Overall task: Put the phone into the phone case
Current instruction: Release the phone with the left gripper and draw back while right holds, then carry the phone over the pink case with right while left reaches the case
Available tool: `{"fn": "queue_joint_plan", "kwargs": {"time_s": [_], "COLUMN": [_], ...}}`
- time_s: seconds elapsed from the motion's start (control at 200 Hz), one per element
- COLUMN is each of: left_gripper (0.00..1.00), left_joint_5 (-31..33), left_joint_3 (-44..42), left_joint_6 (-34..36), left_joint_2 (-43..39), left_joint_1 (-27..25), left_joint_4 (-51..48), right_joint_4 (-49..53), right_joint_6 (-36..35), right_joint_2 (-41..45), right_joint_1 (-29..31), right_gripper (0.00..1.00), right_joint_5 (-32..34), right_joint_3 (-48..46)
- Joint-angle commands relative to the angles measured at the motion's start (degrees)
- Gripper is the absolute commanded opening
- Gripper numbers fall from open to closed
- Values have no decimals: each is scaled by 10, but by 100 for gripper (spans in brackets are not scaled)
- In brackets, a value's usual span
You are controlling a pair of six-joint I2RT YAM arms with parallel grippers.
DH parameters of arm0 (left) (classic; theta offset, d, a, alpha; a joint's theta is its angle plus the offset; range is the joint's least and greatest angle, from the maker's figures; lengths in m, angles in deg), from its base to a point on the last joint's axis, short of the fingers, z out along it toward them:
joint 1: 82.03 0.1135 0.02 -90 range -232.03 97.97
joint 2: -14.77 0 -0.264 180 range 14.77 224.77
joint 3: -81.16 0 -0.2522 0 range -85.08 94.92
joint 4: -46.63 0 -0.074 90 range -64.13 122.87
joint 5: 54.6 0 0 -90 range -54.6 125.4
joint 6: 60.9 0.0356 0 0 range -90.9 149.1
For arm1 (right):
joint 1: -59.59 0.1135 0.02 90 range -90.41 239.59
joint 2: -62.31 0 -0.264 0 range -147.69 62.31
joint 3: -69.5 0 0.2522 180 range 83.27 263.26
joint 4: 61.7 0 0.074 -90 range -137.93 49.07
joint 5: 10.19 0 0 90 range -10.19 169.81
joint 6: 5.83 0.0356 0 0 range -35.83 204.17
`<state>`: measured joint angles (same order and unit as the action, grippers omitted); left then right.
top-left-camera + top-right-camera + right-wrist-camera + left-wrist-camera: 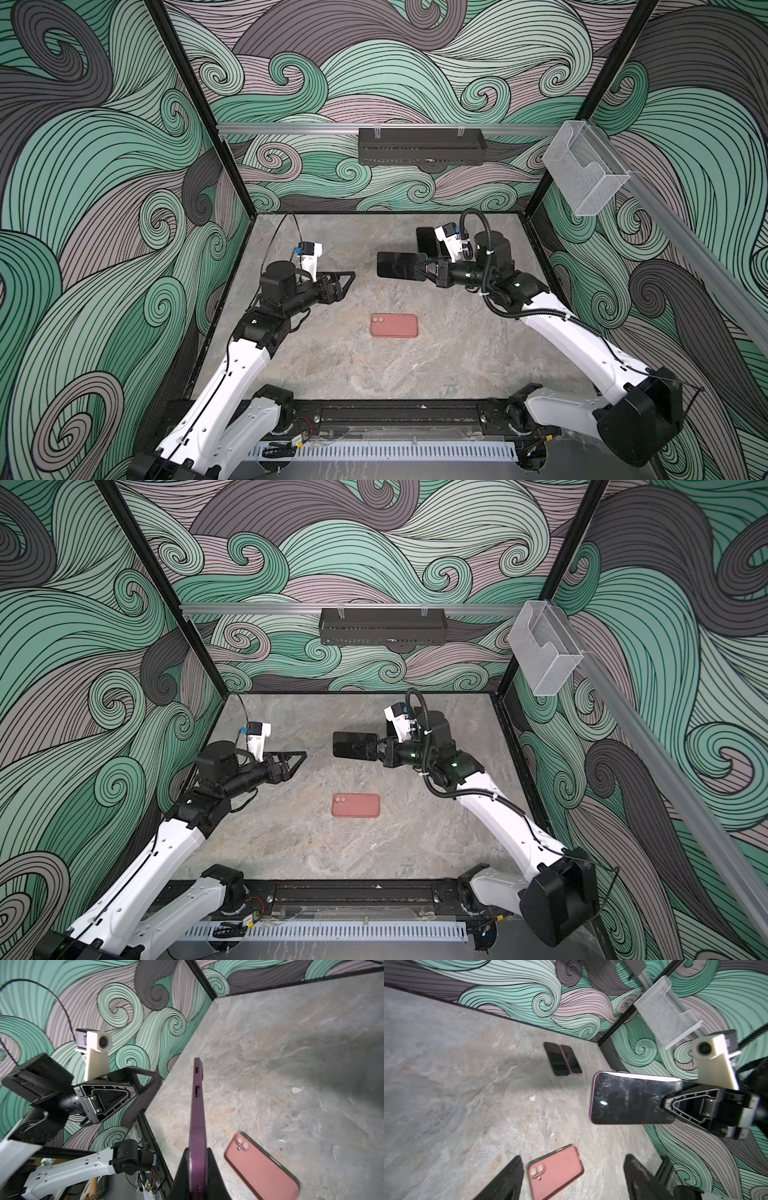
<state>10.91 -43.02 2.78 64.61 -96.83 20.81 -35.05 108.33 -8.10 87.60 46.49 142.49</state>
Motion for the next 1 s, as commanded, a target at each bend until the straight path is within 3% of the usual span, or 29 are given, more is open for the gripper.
{"fn": "queue_joint_plan", "kwargs": {"time_s": [0.0, 0.351, 0.676, 0.991], "left_gripper": [77, 71, 62, 52], "left_joint_5": [52, 86, 84, 53], "left_joint_3": [2, -34, 2, 29], "left_joint_6": [25, 14, 44, 11], "left_joint_2": [13, 63, 185, 286], "left_joint_1": [1, -35, -106, -149], "left_joint_4": [-82, -98, -131, -88], "right_joint_4": [70, 180, 171, 102], "right_joint_6": [-35, -26, 10, 56], "right_joint_2": [0, -18, -52, -71], "right_joint_1": [-2, -3, -4, -6], "right_gripper": [0, 0, 0, 0], "right_joint_5": [46, 52, 17, -32], "right_joint_3": [21, 14, -29, -78]}}
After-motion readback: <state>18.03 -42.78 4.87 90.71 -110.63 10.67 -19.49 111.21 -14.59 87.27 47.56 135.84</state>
